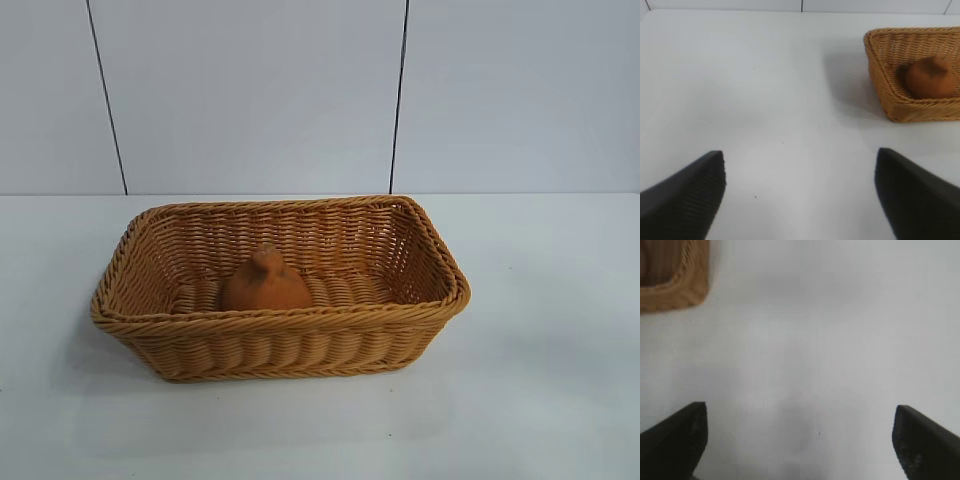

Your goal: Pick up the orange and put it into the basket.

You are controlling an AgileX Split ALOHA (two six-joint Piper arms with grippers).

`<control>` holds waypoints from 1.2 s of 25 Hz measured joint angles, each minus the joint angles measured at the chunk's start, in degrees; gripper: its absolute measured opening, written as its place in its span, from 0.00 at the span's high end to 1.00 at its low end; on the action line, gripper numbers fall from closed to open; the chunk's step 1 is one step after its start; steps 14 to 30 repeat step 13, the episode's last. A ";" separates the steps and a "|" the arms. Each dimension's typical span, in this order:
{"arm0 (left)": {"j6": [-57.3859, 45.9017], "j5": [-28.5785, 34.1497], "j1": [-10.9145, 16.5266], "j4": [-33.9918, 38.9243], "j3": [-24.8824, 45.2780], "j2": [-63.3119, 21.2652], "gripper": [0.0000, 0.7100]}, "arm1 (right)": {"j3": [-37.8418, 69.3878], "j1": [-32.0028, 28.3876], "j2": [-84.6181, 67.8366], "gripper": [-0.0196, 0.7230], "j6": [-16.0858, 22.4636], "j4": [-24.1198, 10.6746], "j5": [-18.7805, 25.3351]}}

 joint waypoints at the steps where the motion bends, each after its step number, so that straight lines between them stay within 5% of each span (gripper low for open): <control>1: 0.00 0.00 0.00 0.00 0.00 0.00 0.18 | 0.05 0.00 -3.62 0.04 -0.06 -0.11 0.00; 7: 0.00 0.00 0.00 -0.05 0.00 0.00 0.18 | 0.12 0.00 -17.79 0.04 -0.23 -1.13 0.08; 30: 0.00 0.00 0.00 -0.05 0.00 0.00 0.18 | 0.38 0.00 -18.17 0.04 -0.23 -1.12 0.14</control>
